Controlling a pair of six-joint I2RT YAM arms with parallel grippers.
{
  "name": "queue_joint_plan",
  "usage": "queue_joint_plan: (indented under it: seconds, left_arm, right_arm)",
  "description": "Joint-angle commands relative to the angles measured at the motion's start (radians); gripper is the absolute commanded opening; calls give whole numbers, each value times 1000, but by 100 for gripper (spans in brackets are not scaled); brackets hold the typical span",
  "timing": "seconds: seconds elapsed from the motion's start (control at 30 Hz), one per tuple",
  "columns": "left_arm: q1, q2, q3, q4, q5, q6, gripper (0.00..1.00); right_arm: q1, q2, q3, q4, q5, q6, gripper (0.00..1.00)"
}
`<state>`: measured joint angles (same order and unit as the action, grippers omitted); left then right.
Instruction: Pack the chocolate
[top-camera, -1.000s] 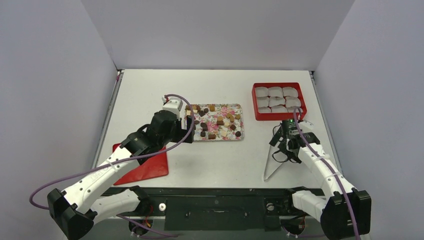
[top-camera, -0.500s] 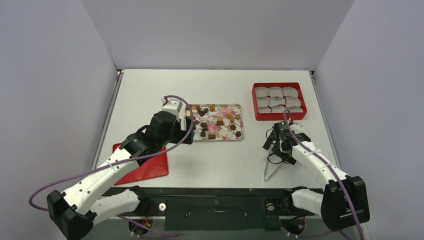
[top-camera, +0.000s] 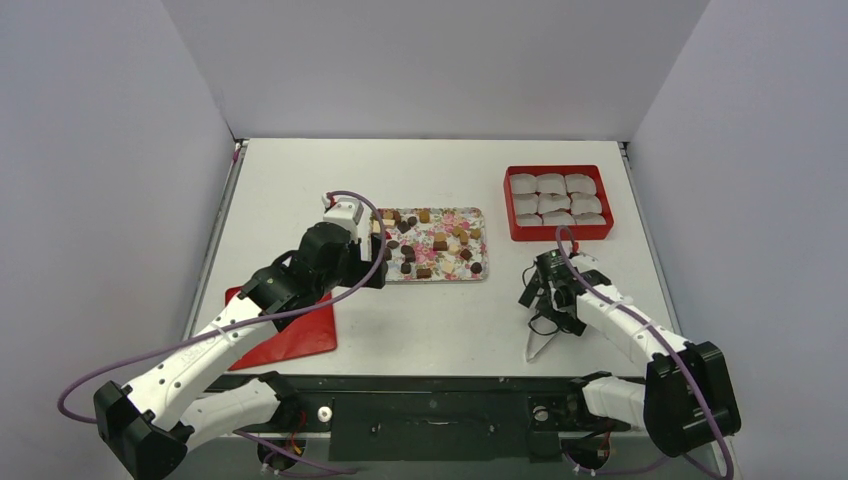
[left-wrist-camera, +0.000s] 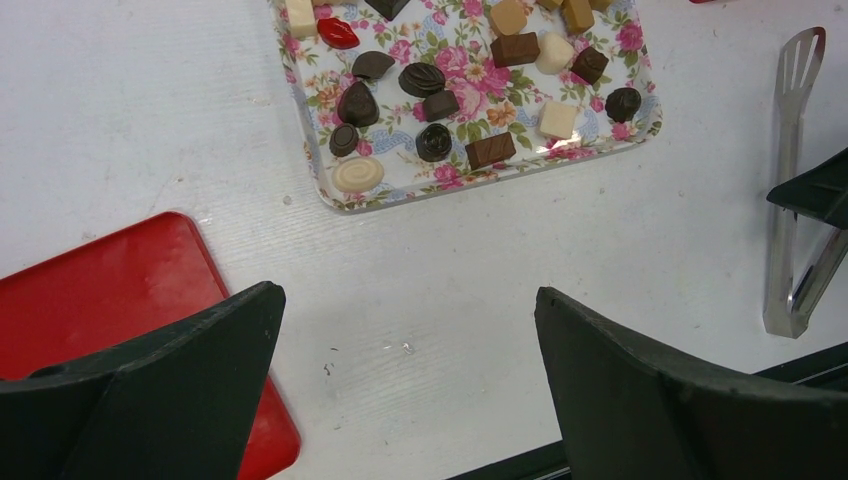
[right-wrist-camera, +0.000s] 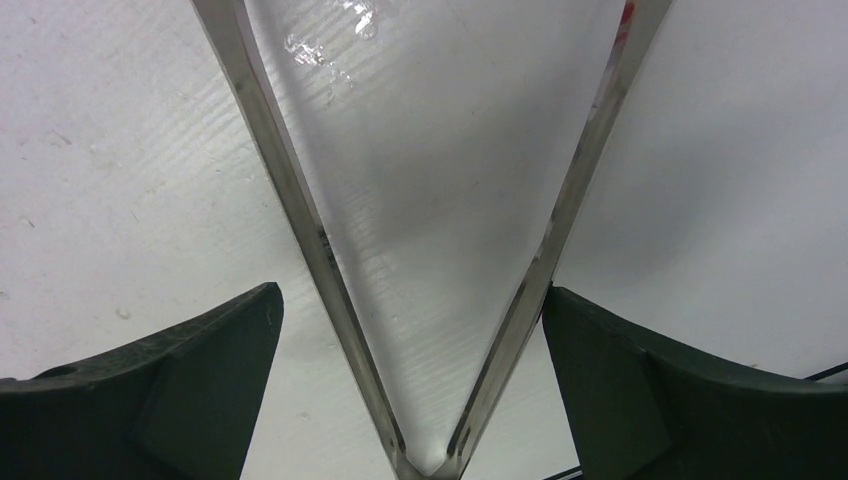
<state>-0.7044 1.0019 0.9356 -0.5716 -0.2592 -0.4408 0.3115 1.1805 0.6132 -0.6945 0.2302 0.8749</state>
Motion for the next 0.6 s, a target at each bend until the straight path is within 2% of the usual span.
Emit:
queue_joint_plan:
  seconds: [0.0,0.2,0.57]
  left_arm:
    - [8,-27,-3,45,7,5,96]
    - [11,-35,-11,38,8,10,96]
    - [12,-49,-14,23,12,15,96]
  right_arm:
    - [14,4,-28,35,50,59,98]
    - [24,-14,-70,82,66,102,94]
    - [154,-55,-133,147,183,187,75]
